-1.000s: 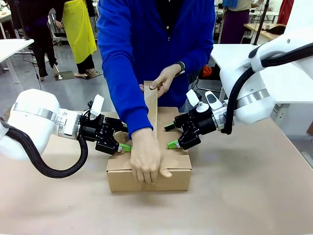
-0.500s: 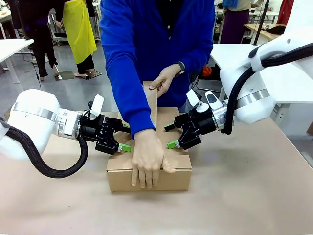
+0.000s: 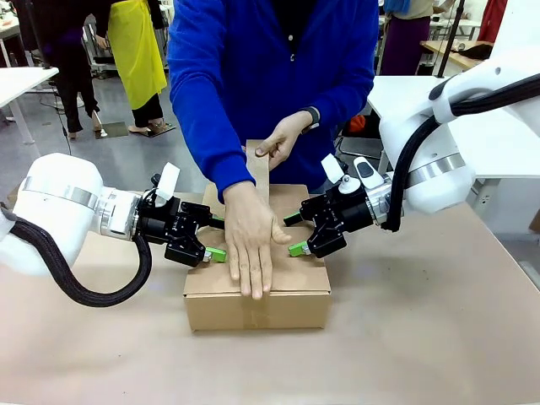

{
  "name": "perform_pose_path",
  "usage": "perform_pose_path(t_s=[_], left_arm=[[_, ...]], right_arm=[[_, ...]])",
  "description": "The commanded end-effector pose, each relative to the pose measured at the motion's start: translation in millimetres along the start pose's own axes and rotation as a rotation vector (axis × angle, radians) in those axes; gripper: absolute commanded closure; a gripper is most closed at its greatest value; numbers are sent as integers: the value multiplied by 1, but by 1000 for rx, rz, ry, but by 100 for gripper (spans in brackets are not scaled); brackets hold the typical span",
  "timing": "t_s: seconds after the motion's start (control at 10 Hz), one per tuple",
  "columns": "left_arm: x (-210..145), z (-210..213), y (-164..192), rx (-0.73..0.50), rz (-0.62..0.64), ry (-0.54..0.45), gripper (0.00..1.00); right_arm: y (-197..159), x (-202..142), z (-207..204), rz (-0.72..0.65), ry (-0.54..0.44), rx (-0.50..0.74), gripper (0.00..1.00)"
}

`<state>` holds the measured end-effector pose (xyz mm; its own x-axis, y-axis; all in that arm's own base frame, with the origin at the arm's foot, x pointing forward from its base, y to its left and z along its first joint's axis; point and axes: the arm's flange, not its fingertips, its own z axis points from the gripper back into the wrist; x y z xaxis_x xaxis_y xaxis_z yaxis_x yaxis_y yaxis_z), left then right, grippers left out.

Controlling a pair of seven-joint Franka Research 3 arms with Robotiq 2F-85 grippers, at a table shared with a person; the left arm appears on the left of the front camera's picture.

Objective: Pack the gift set into the box.
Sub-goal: Press and hold the closed box until the human finishes sealing it.

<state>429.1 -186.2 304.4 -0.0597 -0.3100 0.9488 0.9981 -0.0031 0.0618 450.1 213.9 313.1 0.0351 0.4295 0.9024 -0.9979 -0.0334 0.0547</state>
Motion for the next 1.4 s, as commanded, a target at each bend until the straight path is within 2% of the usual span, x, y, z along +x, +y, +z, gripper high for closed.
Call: perform_pose_path(t_s=[0.0,1.3], left_arm=[[-1,1,-2,-4,-8,-8,0],[-1,1,-2,-4,-8,-8,0]], right_arm=[[0,-1,-2,-1,-6,-5,0],[0,-1,-2,-1,-6,-5,0]])
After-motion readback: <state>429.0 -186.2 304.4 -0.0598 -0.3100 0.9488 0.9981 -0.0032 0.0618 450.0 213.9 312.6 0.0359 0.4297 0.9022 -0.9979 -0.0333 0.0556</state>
